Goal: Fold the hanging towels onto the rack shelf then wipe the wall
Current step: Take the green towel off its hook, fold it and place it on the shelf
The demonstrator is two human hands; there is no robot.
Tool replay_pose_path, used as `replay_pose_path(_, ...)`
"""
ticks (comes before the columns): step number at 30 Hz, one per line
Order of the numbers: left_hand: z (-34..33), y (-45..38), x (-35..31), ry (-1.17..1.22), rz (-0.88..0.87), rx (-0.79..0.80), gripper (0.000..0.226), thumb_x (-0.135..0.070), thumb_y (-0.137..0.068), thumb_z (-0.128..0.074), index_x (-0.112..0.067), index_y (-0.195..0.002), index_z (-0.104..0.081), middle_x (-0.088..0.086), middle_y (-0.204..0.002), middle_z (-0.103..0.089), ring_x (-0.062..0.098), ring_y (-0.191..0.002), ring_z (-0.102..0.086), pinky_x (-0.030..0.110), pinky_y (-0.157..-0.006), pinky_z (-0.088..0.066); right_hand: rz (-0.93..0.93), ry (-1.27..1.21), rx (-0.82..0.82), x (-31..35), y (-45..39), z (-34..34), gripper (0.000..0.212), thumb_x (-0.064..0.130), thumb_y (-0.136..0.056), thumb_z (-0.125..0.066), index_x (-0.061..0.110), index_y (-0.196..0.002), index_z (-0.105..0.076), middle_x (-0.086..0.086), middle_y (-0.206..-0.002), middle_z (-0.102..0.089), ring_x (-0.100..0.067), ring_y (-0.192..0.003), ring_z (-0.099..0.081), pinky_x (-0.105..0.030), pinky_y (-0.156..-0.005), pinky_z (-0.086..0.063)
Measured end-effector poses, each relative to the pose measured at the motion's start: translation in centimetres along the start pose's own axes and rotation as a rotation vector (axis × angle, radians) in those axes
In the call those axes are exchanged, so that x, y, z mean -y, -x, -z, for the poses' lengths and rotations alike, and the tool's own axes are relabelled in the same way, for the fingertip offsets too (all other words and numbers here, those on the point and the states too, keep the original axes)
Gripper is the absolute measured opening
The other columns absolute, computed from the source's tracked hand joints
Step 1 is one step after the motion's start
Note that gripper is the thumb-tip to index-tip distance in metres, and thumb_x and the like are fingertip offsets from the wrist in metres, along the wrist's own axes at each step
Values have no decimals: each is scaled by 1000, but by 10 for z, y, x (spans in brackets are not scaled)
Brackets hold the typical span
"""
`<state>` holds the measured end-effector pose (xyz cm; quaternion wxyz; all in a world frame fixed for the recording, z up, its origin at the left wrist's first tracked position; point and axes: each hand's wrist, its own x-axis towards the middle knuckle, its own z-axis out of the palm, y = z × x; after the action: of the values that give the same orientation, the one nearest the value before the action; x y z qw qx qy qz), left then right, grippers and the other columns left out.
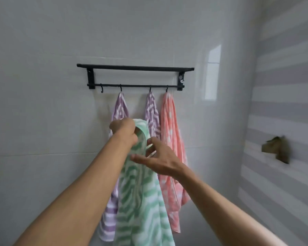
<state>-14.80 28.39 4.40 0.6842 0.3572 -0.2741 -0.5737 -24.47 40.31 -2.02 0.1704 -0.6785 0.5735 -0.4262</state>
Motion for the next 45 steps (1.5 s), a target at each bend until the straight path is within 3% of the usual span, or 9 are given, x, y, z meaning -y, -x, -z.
replay_pose_path(3,-37,6,6,109,29,-94,52,-11,-105,-36,-16,-153,-19,10,-151,-42,33,-124,-56,50,-106,-46,-80,108,-12,-35,-7,4,41,36,-81,-79,18,-111,-58,0,-102,-71,-19,-87,-69,-37,-76,-61)
replay_pose_path(10,-59,-19,13,-113,-285,-109,16,-5,-95,-55,-10,-81,-63,13,-103,-70,25,-87,-70,39,-85,-60,-187,-102,-197,-107,-39,58,22,28,-97,-57,12,-87,-69,-7,-81,-69,-25,-74,-66,-35,-68,-55)
replay_pose_path(14,-51,-29,24,-349,-305,-126,13,-12,-91,-65,-11,-78,-65,7,-91,-70,23,-86,-70,36,-82,-60,-165,-382,-350,-114,-67,110,17,23,-97,-61,13,-87,-70,-7,-76,-67,-17,-64,-62,-32,-62,-55)
replay_pose_path(19,-46,16,47,-1005,-277,270,49,-69,-74,-73,-26,-99,-72,-9,-92,-65,14,-82,-62,27,-63,-51,-14,-441,-228,-75,-98,150,15,21,-91,-74,7,-86,-75,-4,-64,-62,-15,-53,-57,-25,-50,-49)
replay_pose_path(23,-59,31,67,-906,-249,763,62,-32,-64,-92,-18,-121,-71,2,-109,-76,21,-107,-70,35,-93,-53,106,-286,49,-66,-118,145,26,4,-67,-91,12,-69,-66,-5,-66,-67,-15,-56,-59,-26,-54,-52)
replay_pose_path(26,-62,31,74,-907,-286,655,37,-5,-74,-84,-6,-109,-73,13,-106,-76,28,-98,-72,39,-91,-58,130,-347,59,-70,-126,136,33,5,-60,-94,12,-74,-65,-8,-70,-66,-19,-59,-60,-33,-58,-54)
replay_pose_path(35,-48,25,70,-670,-361,182,13,-16,-85,-79,-5,-91,-74,17,-88,-77,27,-69,-72,42,-68,-63,-14,-364,509,-122,-100,114,38,30,-75,-88,16,-106,-72,-10,-108,-76,-19,-88,-69,-38,-74,-57)
replay_pose_path(41,-46,14,61,-697,-422,142,14,-18,-83,-81,-8,-87,-73,5,-77,-75,13,-60,-72,26,-54,-59,-30,-477,124,-115,-108,82,16,23,-102,-58,13,-92,-67,-8,-93,-71,-18,-75,-68,-31,-63,-60)
replay_pose_path(45,-23,5,48,-707,-346,256,20,-11,-81,-82,-3,-97,-75,12,-86,-78,26,-77,-76,40,-70,-63,38,-396,47,-97,-124,75,24,29,-99,-57,9,-102,-70,-21,-103,-74,-27,-87,-71,-51,-87,-57)
